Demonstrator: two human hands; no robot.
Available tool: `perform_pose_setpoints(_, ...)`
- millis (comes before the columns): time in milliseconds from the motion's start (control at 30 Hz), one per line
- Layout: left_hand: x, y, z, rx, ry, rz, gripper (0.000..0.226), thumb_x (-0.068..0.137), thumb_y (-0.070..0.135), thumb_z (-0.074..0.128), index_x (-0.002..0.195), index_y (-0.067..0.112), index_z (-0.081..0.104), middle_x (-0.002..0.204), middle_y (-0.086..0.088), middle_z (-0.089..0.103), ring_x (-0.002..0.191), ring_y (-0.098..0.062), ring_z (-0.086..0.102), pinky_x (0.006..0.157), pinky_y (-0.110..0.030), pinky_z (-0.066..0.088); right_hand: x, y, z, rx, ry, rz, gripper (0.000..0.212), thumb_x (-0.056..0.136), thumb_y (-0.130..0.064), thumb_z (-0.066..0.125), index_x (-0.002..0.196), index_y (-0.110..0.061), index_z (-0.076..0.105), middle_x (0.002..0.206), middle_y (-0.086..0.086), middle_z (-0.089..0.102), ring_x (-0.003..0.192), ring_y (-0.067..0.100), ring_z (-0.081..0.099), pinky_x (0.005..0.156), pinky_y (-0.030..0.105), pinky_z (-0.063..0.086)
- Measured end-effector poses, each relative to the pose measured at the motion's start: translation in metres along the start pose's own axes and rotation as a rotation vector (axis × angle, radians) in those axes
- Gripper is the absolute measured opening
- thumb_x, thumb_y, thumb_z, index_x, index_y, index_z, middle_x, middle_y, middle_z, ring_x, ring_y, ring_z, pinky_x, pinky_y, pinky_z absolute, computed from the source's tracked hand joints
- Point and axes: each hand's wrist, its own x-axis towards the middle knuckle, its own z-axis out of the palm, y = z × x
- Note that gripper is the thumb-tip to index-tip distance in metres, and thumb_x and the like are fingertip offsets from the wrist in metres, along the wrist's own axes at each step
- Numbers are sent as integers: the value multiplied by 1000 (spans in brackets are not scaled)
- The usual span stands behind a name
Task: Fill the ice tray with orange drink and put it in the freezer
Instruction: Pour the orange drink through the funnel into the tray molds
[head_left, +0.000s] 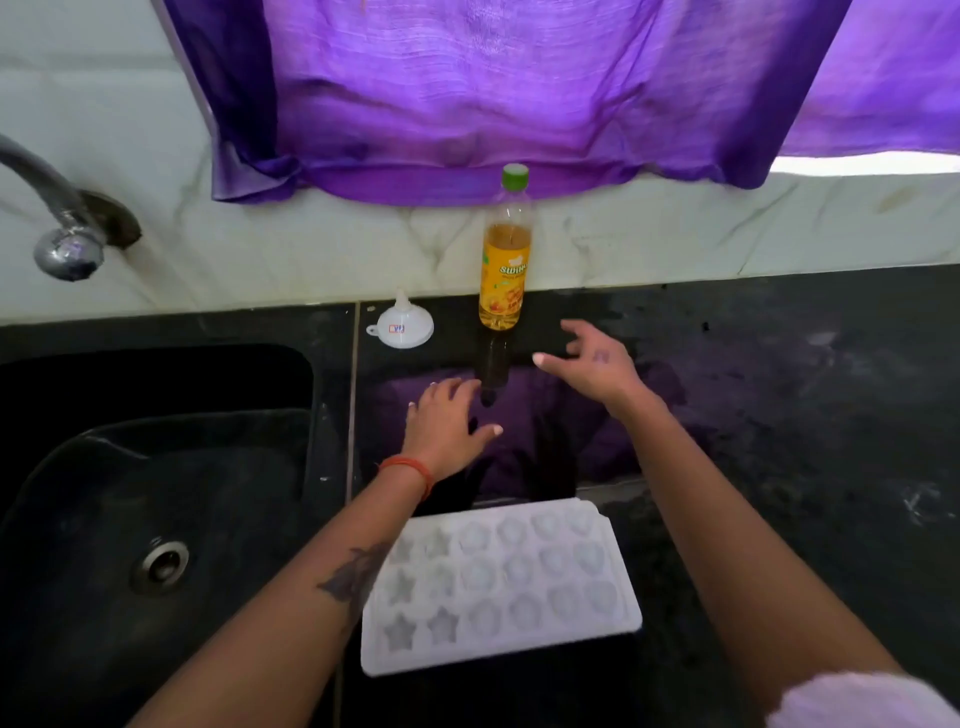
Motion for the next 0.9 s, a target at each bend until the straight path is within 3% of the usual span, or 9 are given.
perform_pose_setpoints(67, 16, -8, 16, 111, -162, -24, 89, 81, 67, 49, 150, 25, 12, 160, -5, 4, 146, -34, -3, 112, -60, -1, 37, -26, 4, 0, 43, -41, 85, 77, -42, 72, 146, -18, 28, 141, 15, 46, 129, 30, 45, 103, 41, 40)
perform_pose_setpoints(133, 20, -17, 35, 224, -237, -23, 96, 78, 78, 33, 150, 27, -4, 158, -2, -18, 142, -34, -23, 107, -62, -16, 70, -47, 9, 68, 87, -53, 95, 76, -40, 75, 148, -17, 18, 147, 15, 37, 134, 31, 38, 105, 41, 37)
perform_pose_setpoints(300, 22, -26, 52, 283, -167, 3, 97, 74, 84, 16, 149, 28, -11, 156, -1, -24, 139, -35, -30, 103, -63, -22, 122, -71, 27, 252, 168, -36, 107, 72, -39, 78, 150, -19, 7, 147, 16, 35, 134, 31, 37, 106, 38, 37)
perform_pose_setpoints(467, 21, -25, 53, 296, -166, 8, 97, 75, 83, 16, 149, 27, -11, 156, -1, -24, 139, -36, -30, 102, -62, -24, 134, -64, 38, 228, 263, -87, 76, 70, -41, 78, 130, -23, 35, 127, 12, 54, 114, 31, 53, 89, 35, 47)
perform_pose_setpoints(633, 20, -22, 48, 259, -176, -6, 96, 74, 84, 20, 149, 30, -10, 157, 2, -23, 140, -33, -29, 103, -60, -23, 98, -46, 18, 143, 364, -186, 68, 63, -46, 80, 116, -20, 44, 108, 7, 62, 99, 26, 59, 80, 32, 48)
perform_pose_setpoints(767, 16, -13, 31, 136, -216, -70, 92, 80, 74, 40, 150, 31, -2, 159, 3, -15, 143, -30, -22, 108, -58, -18, 41, -25, -3, 159, 351, -242, 69, 59, -50, 79, 113, -23, 46, 96, -2, 58, 94, 22, 60, 76, 31, 48)
perform_pose_setpoints(833, 12, 2, 17, -88, -177, -93, 89, 84, 59, 53, 150, 29, 2, 160, -2, 1, 146, -32, -6, 114, -57, -5, 11, -12, -14, 144, 339, -230, 68, 55, -52, 79, 109, -25, 48, 94, -3, 64, 93, 22, 63, 81, 37, 52)
perform_pose_setpoints(900, 3, 22, 4, -487, -82, -65, 88, 85, 42, 63, 150, 28, 5, 156, -7, 24, 141, -30, 25, 115, -48, 20, -17, 2, -22, 133, 329, -224, 65, 52, -55, 78, 104, -27, 50, 91, -4, 69, 89, 18, 66, 81, 40, 54)
